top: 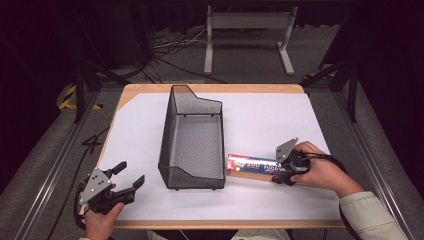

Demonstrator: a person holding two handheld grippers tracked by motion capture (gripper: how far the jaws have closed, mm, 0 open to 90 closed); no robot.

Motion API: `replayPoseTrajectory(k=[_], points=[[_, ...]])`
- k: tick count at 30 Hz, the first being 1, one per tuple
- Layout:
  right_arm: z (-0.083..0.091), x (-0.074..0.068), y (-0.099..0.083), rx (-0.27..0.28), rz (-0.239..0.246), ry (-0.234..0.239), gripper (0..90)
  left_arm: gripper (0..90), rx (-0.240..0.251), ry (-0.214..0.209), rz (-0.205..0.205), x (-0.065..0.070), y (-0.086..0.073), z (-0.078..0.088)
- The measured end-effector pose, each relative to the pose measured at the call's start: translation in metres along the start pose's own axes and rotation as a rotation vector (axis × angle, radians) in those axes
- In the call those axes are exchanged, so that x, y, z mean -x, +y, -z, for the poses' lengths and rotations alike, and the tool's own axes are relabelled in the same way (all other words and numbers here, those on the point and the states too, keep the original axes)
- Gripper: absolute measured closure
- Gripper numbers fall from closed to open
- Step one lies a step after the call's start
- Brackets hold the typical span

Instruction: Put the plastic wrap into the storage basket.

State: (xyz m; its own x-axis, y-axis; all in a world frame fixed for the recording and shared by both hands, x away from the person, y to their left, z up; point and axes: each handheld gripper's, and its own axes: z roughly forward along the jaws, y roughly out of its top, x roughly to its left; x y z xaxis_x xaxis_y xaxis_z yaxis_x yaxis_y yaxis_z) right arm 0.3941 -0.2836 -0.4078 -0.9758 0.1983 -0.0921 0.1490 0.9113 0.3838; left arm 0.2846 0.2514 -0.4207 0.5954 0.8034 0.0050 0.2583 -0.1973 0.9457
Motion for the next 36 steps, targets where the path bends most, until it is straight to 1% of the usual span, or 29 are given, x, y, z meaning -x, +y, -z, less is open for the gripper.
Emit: replayPoseTrajectory(k=[2,3,5,6,7,8,10,11,12,13,15,19,20,26,28,33,36], points=[[0.005,0.0,0.0,0.024,-0.026,0.008,40.2,24.8,0.0,0.0,0.0,0.0,0.0,0.0],[0.006,0.0,0.0,0.032,-0.024,0.006,40.2,24.8,0.001,0.0,0.0,0.0,0.0,0.0],[0.011,0.001,0.001,0.04,-0.036,-0.002,40.2,24.8,0.0,0.002,-0.004,0.0,0.0,0.0],[0.015,0.0,0.002,0.042,-0.06,0.001,40.2,24.8,-0.001,0.002,-0.004,0.0,0.0,0.0],[0.015,0.0,0.002,0.042,-0.06,0.001,40.2,24.8,-0.001,0.002,-0.004,0.0,0.0,0.0],[0.022,0.001,0.004,0.056,-0.088,0.004,40.1,24.8,0.0,0.001,-0.001,0.0,0.0,0.0],[0.028,0.001,0.006,0.076,-0.085,-0.01,40.1,24.8,0.0,0.001,-0.002,0.0,0.0,0.0],[0.028,0.001,0.006,0.076,-0.085,-0.01,40.1,24.8,0.0,0.001,-0.002,0.0,0.0,0.0],[0.035,0.001,0.008,0.081,-0.091,-0.023,40.1,24.8,0.0,0.001,-0.001,0.0,0.0,0.0],[0.035,0.001,0.008,0.081,-0.091,-0.023,40.1,24.8,0.001,0.001,-0.001,0.0,0.0,0.0],[0.042,0.001,0.011,0.086,-0.096,-0.033,40.1,24.8,0.0,0.002,-0.005,0.0,0.001,0.0],[0.055,0.003,0.016,0.113,-0.155,-0.038,39.9,24.8,0.0,0.003,-0.006,0.0,0.001,0.001],[0.058,0.003,0.017,0.121,-0.169,-0.049,39.9,24.8,0.001,0.002,-0.003,0.0,0.001,0.001],[0.071,0.006,0.021,0.15,-0.184,-0.09,39.9,24.8,0.001,0.001,-0.004,0.001,0.001,0.0],[0.075,0.007,0.022,0.162,-0.197,-0.097,39.9,24.8,0.0,0.002,-0.007,0.0,0.001,0.0],[0.085,0.008,0.027,0.21,-0.256,-0.128,40.0,24.8,-0.001,0.0,-0.004,0.001,0.001,0.0],[0.09,0.009,0.03,0.229,-0.269,-0.139,40.0,24.8,-0.002,-0.002,-0.006,0.001,0.001,0.0]])
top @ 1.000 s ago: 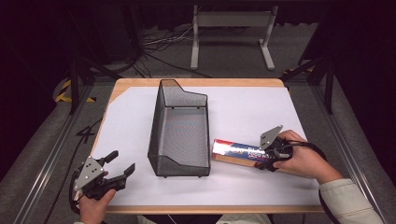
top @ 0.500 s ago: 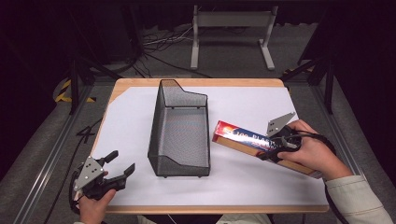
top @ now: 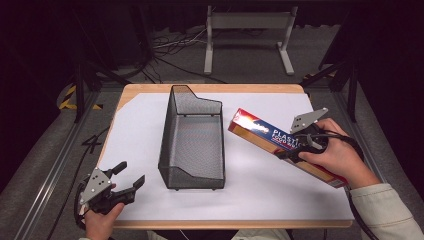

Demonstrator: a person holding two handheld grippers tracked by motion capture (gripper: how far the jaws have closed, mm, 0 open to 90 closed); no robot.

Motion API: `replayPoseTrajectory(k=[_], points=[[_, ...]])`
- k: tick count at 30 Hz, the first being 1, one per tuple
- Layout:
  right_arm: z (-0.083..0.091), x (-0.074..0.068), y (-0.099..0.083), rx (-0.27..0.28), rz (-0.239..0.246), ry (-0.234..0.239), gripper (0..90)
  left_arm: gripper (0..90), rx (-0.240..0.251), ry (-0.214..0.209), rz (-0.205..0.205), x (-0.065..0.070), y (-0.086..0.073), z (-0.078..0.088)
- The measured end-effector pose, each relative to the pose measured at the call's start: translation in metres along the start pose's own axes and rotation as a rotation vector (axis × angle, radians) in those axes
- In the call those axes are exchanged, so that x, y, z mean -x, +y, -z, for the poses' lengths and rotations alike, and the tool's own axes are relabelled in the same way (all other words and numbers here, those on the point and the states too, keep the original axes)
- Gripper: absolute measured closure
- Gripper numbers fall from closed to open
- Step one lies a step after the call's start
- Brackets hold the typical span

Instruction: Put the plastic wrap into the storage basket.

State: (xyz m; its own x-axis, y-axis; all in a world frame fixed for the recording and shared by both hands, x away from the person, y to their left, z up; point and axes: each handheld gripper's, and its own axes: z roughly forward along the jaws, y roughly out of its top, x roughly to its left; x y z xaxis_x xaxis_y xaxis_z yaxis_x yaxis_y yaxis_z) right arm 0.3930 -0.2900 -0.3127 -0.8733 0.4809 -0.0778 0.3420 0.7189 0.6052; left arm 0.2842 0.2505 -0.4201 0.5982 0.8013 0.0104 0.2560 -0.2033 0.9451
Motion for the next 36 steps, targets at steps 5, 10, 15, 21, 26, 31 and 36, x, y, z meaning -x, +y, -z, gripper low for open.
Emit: replayPoseTrajectory(k=[5,10,15,21,26,31,36], points=[[0.004,-0.001,0.008,0.022,-0.049,-0.028,40.0,24.8,0.001,0.0,0.003,0.0,0.0,0.0],[0.006,-0.001,0.018,0.015,-0.083,-0.043,40.0,24.8,0.001,0.001,0.003,-0.001,0.0,0.0],[0.01,-0.003,0.029,0.021,-0.167,-0.068,40.0,24.8,0.002,0.002,0.004,-0.001,0.0,0.0],[0.009,-0.006,0.044,0.0,-0.225,-0.1,40.0,24.8,0.003,0.001,0.004,-0.001,0.0,0.0],[0.007,-0.01,0.06,-0.002,-0.257,-0.131,40.0,24.8,0.002,0.001,0.004,-0.001,-0.001,0.0],[0.003,-0.017,0.078,-0.005,-0.291,-0.156,40.0,24.8,0.003,0.003,0.003,-0.002,-0.001,0.001],[-0.003,-0.021,0.094,0.001,-0.314,-0.155,40.0,24.8,0.003,0.0,0.002,-0.001,-0.001,0.0]])
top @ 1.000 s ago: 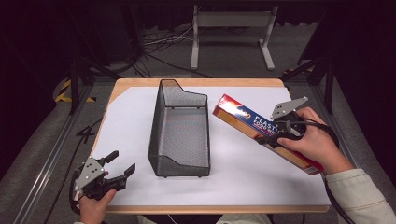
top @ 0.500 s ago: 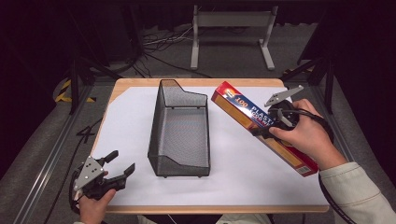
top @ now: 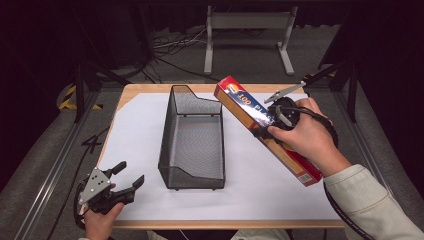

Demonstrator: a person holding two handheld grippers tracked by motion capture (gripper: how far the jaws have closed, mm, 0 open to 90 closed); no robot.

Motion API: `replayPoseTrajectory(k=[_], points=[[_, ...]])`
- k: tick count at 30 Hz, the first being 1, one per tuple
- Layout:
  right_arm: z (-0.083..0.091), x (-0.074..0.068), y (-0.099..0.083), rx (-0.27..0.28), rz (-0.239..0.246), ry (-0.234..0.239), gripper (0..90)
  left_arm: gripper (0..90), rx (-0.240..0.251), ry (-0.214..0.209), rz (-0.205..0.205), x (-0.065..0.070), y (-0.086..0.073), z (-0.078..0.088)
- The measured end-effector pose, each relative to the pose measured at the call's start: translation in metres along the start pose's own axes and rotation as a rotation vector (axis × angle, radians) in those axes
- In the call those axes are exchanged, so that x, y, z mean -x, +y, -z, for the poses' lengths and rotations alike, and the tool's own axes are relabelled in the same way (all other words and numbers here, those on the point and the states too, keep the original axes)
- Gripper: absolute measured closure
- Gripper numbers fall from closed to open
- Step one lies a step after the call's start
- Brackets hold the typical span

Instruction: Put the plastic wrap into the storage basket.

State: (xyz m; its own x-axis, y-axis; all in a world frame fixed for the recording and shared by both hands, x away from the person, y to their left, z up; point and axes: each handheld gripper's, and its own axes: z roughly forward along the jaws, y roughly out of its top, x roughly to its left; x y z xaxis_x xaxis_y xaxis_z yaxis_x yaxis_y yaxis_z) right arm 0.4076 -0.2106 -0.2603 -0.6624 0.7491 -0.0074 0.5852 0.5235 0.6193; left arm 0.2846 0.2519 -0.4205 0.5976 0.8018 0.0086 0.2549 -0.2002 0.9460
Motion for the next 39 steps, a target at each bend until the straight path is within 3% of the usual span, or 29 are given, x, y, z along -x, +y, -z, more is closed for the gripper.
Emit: replayPoseTrajectory(k=[9,17,23,34,39], points=[[-0.017,-0.015,0.02,-0.042,-0.115,0.003,40.0,24.8,0.001,-0.003,-0.006,0.001,0.0,0.0],[-0.031,-0.024,0.033,-0.059,-0.172,-0.005,39.9,24.9,0.0,-0.003,-0.013,0.001,0.0,0.0],[-0.039,-0.031,0.044,-0.081,-0.209,-0.056,40.0,24.8,-0.003,-0.006,-0.013,0.0,0.0,-0.002],[-0.061,-0.043,0.059,-0.092,-0.257,0.021,40.0,24.9,-0.002,-0.006,-0.016,0.0,0.0,-0.002],[-0.068,-0.048,0.063,-0.083,-0.271,0.028,40.0,24.9,0.002,-0.002,-0.009,-0.001,0.0,-0.001]])
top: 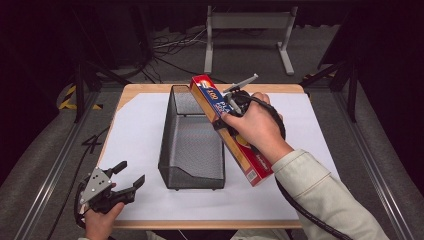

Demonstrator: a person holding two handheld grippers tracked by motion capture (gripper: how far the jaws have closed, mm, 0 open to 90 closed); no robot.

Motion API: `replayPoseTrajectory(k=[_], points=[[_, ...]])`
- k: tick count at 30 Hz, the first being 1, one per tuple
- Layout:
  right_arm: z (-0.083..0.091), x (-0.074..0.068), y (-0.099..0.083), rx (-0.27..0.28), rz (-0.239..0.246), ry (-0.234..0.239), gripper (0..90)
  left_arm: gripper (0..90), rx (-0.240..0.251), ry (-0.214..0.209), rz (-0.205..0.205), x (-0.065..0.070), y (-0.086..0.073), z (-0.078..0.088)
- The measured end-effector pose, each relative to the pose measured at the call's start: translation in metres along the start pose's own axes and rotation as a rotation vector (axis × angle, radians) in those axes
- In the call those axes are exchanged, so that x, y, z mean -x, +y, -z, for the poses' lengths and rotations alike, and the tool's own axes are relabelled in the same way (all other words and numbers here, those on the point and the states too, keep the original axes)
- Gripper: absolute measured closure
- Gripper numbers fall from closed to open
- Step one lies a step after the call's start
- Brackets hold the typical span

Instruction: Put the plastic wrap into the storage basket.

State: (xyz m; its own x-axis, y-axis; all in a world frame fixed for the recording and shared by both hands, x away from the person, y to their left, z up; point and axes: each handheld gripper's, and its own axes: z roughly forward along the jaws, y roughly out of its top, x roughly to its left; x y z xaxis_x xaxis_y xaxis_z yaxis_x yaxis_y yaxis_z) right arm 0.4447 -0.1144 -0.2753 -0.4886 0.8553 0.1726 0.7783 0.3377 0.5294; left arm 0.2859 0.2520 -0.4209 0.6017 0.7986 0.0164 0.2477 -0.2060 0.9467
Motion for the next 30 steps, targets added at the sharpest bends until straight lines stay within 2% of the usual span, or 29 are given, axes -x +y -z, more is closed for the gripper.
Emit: replayPoseTrajectory(k=[5,9,14,21,26,30], points=[[-0.014,-0.007,0.0,0.002,-0.003,-0.014,40.0,24.9,0.0,0.006,0.002,0.0,0.0,0.001],[-0.028,-0.015,0.0,-0.019,-0.036,-0.009,40.0,24.9,0.002,0.004,0.008,0.0,0.0,0.0],[-0.039,-0.024,0.003,-0.036,-0.053,-0.014,40.0,24.9,0.002,0.005,0.003,-0.001,0.0,0.0],[-0.053,-0.032,0.003,-0.057,-0.048,-0.017,39.9,24.9,0.008,0.005,0.004,-0.001,0.0,0.002],[-0.063,-0.036,0.004,-0.072,-0.062,-0.011,39.8,24.9,0.006,0.005,0.004,-0.001,0.0,0.002],[-0.071,-0.038,0.004,-0.098,-0.061,-0.007,39.7,24.9,0.007,0.004,0.005,-0.002,0.0,0.002]])
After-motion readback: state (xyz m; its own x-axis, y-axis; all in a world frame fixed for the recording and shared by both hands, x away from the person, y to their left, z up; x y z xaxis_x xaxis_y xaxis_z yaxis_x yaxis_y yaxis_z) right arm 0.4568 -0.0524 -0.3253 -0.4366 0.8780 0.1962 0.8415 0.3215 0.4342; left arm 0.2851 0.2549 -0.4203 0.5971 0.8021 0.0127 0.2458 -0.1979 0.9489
